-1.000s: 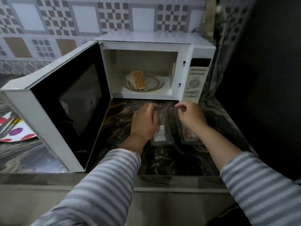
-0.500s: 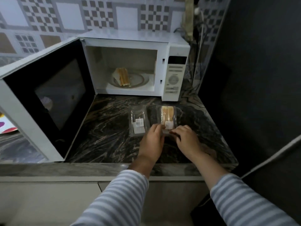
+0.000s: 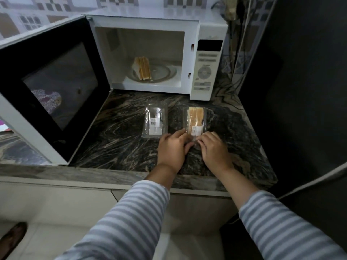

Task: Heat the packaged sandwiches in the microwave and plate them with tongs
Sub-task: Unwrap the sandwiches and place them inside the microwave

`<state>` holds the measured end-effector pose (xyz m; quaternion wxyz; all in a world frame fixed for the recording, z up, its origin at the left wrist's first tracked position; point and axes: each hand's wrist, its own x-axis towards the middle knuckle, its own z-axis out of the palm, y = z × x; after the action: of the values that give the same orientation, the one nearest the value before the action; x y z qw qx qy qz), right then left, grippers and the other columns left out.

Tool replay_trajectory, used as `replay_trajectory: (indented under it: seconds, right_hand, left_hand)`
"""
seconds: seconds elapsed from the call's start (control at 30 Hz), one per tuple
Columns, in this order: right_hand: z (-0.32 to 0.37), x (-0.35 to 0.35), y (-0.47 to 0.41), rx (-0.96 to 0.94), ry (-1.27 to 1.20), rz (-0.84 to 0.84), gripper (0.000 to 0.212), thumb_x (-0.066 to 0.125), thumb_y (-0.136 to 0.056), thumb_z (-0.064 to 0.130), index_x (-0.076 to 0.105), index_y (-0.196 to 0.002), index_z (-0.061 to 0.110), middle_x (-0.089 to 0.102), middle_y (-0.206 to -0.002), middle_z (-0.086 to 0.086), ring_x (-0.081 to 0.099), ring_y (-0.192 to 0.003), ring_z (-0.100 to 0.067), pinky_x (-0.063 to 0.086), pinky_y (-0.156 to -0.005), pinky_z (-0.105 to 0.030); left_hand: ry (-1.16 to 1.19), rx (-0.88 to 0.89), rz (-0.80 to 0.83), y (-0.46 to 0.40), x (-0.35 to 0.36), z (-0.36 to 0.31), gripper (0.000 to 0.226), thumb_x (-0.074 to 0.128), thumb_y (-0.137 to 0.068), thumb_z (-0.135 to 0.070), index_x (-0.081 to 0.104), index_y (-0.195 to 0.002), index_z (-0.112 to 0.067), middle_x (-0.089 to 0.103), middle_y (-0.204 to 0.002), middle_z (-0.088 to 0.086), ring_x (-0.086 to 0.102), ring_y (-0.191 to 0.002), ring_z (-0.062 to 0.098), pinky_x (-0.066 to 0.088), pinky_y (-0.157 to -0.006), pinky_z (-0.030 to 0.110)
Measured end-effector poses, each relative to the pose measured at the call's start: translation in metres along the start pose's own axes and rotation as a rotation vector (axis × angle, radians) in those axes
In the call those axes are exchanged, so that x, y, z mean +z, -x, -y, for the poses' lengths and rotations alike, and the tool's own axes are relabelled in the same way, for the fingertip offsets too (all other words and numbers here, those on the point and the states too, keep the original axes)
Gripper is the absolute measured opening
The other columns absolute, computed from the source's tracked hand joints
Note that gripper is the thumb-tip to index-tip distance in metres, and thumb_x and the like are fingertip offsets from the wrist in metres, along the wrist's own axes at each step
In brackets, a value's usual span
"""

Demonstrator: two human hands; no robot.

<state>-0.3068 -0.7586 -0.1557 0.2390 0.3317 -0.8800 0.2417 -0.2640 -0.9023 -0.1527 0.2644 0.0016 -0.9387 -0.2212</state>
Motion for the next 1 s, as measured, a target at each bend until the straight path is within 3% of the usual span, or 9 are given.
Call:
replay_trajectory:
  seconds: [0.17, 0.27, 0.4, 0.47, 0.57, 0.67, 0.77, 1.0]
  right_hand:
    - [-0.001, 0.001, 0.003, 0.021, -0.019, -0.011, 0.028, 0.041, -0.094, 0.014, 0.065, -0.086, 0.004, 0.062, -0.085, -0.008, 0.057, -0.081, -0.026, 0.050, -0.071, -0.037]
    - [0.001, -0.001, 0.004, 0.039, -0.017, -0.070, 0.031, 0.039, -0.094, 0.014, 0.066, -0.088, 0.001, 0.063, -0.085, -0.011, 0.059, -0.080, -0.029, 0.050, -0.071, -0.036]
    - [0.002, -0.002, 0.003, 0.049, -0.026, -0.147, 0.034, 0.038, -0.096, 0.015, 0.068, -0.097, -0.001, 0.065, -0.092, -0.013, 0.060, -0.087, -0.029, 0.047, -0.080, -0.032]
    - [0.002, -0.002, 0.005, 0.193, -0.089, -0.258, 0.030, 0.039, -0.098, 0.013, 0.063, -0.110, -0.001, 0.061, -0.106, -0.015, 0.055, -0.100, -0.028, 0.041, -0.090, -0.027]
    - [0.013, -0.003, 0.004, 0.498, -0.208, -0.394, 0.032, 0.045, -0.093, -0.003, 0.055, -0.124, -0.001, 0.054, -0.121, -0.018, 0.051, -0.114, -0.028, 0.041, -0.099, -0.034]
    - [0.023, 0.002, -0.015, 0.648, -0.244, -0.199, 0.034, 0.052, -0.092, 0.004, 0.055, -0.126, 0.002, 0.056, -0.125, -0.018, 0.052, -0.117, -0.031, 0.041, -0.101, -0.038]
    - [0.029, 0.004, -0.043, 0.666, -0.244, -0.089, 0.038, 0.057, -0.088, 0.021, 0.057, -0.122, 0.006, 0.060, -0.119, -0.017, 0.056, -0.111, -0.032, 0.045, -0.094, -0.038]
    - [0.039, 0.017, -0.076, 0.843, -0.116, -0.036, 0.036, 0.054, -0.089, 0.033, 0.060, -0.115, 0.009, 0.066, -0.112, -0.015, 0.063, -0.106, -0.033, 0.052, -0.086, -0.037]
  left_hand:
    - [0.005, -0.029, 0.029, 0.001, -0.005, -0.008, 0.010, 0.068, -0.083, -0.025, 0.071, -0.092, -0.024, 0.070, -0.114, 0.000, 0.066, -0.103, 0.018, 0.042, -0.093, 0.039]
    - [0.047, -0.021, 0.033, -0.001, -0.010, -0.013, 0.008, 0.065, -0.082, -0.020, 0.069, -0.089, -0.023, 0.070, -0.102, -0.008, 0.066, -0.091, 0.017, 0.045, -0.087, 0.034]
    - [0.104, -0.027, 0.031, -0.006, -0.016, -0.016, 0.013, 0.064, -0.081, -0.010, 0.072, -0.087, -0.017, 0.072, -0.102, 0.000, 0.067, -0.093, 0.024, 0.053, -0.080, 0.035]
    - [0.146, -0.036, 0.016, -0.014, -0.023, -0.020, 0.011, 0.065, -0.086, -0.013, 0.073, -0.092, -0.017, 0.070, -0.113, 0.001, 0.066, -0.101, 0.023, 0.055, -0.078, 0.036]
    - [0.167, -0.044, 0.040, -0.035, -0.040, -0.028, 0.019, 0.056, -0.094, -0.027, 0.071, -0.104, -0.021, 0.066, -0.123, -0.004, 0.064, -0.104, 0.020, 0.053, -0.078, 0.033]
    - [0.106, -0.045, 0.063, -0.056, -0.053, -0.033, 0.024, 0.052, -0.096, -0.032, 0.069, -0.110, -0.024, 0.070, -0.109, 0.003, 0.064, -0.096, 0.026, 0.050, -0.076, 0.036]
    - [0.088, -0.038, 0.071, -0.065, -0.058, -0.032, 0.023, 0.053, -0.095, -0.032, 0.069, -0.109, -0.025, 0.072, -0.105, 0.003, 0.065, -0.095, 0.026, 0.050, -0.076, 0.035]
    - [0.022, 0.000, 0.136, -0.069, -0.061, -0.027, 0.025, 0.049, -0.097, -0.037, 0.067, -0.113, -0.029, 0.072, -0.105, 0.002, 0.065, -0.094, 0.026, 0.051, -0.076, 0.035]
